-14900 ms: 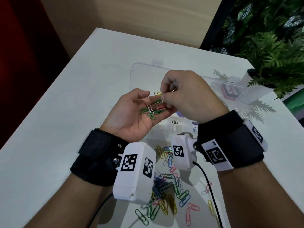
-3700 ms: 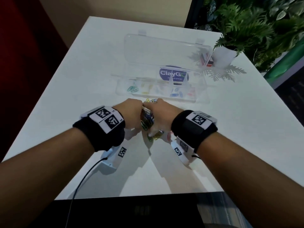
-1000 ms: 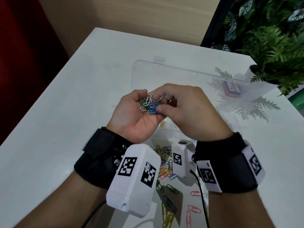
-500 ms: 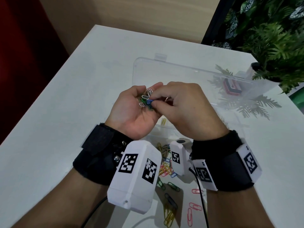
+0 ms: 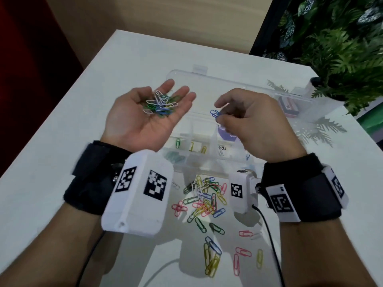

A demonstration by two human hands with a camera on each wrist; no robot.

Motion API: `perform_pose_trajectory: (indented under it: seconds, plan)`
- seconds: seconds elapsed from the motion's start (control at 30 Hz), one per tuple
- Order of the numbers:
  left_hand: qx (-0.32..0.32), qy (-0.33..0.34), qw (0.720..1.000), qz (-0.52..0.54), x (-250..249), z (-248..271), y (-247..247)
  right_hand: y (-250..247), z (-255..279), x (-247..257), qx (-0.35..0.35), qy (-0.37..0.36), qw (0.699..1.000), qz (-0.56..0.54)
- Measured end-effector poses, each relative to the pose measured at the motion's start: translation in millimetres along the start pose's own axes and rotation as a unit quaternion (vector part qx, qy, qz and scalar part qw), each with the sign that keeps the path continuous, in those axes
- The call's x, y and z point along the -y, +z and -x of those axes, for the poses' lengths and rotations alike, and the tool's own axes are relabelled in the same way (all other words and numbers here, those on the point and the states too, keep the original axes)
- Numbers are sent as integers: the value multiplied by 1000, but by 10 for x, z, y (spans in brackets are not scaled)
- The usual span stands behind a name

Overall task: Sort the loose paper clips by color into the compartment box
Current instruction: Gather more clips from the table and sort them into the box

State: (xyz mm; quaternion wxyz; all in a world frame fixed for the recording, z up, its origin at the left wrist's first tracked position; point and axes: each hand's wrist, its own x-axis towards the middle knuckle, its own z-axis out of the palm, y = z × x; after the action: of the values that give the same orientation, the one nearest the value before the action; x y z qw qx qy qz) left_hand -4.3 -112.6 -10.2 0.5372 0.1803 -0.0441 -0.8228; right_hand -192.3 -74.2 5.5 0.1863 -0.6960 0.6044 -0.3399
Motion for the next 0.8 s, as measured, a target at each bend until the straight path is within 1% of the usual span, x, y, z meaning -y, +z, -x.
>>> perform_pose_trajectory:
  seconds: [0.07, 0.17, 0.27, 0.33, 0.5, 0.57, 0.67, 0.73, 0.8]
  plan:
    - [1, -9, 1000, -3, 32, 6, 9, -114, 6, -126, 14, 21, 998, 55]
    - [7, -51, 999, -18, 252, 22, 33, -274, 59, -312, 38, 58, 986, 150]
    - [4, -93, 995, -20, 479, 35, 22, -332, 120, -444, 60, 104, 977, 175]
    - [2, -110, 994, -25, 571, 39, 5, -361, 155, -514, 58, 124, 972, 190]
    - [8, -122, 992, -32, 661, 59, -9, -391, 197, -565, 62, 133, 965, 217]
    - [10, -121, 992, -36, 672, 74, 8, -408, 194, -500, 39, 119, 970, 209]
    - [12, -124, 991, -48, 700, 96, 46, -421, 194, -265, 7, 53, 987, 154]
    - [22, -127, 991, -37, 732, 101, 76, -391, 190, -84, 21, 8, 994, 108]
    - [45, -129, 991, -7, 758, 79, 97, -348, 168, 19, 43, -22, 992, 121]
